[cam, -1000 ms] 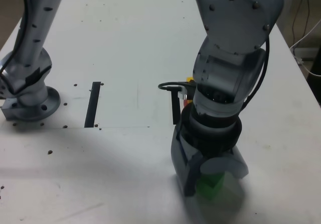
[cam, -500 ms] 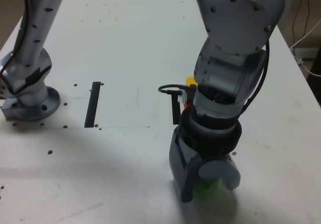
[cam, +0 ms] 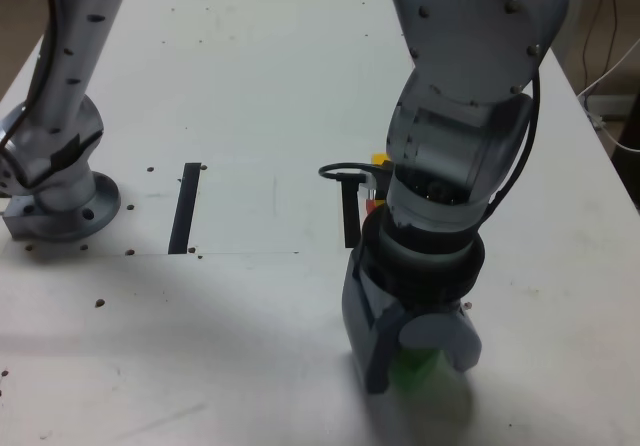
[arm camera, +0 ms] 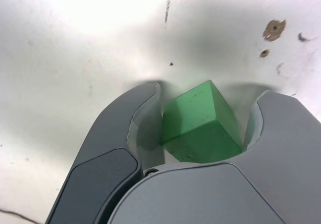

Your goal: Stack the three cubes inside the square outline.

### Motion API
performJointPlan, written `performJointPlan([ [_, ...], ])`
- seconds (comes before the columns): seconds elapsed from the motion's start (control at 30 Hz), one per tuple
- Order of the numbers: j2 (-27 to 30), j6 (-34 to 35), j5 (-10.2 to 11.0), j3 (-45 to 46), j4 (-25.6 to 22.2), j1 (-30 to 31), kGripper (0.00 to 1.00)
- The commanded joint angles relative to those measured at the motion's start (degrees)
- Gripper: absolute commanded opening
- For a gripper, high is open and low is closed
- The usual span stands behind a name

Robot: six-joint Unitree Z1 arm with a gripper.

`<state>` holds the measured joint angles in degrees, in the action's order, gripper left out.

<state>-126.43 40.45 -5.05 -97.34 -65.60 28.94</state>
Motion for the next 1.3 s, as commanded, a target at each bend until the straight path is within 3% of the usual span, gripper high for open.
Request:
performJointPlan([
  [0.0, 1.2, -0.2, 0.8, -0.1, -0.5, -0.1, 0.16],
  [0.23, 5.0, -1.4, 4.4, -1.3, -3.2, -0.1, 0.15],
  [0.33, 7.0, -5.3, 5.8, -1.9, -3.7, -1.0, 0.15],
  [0.6, 12.4, -18.9, 3.0, -1.0, -6.7, -7.0, 0.16],
  [0.93, 17.5, -30.1, 4.6, 0.1, -12.2, -14.9, 0.16],
  [1.27, 16.9, -38.5, 7.1, 1.0, -12.9, -19.5, 0.16],
])
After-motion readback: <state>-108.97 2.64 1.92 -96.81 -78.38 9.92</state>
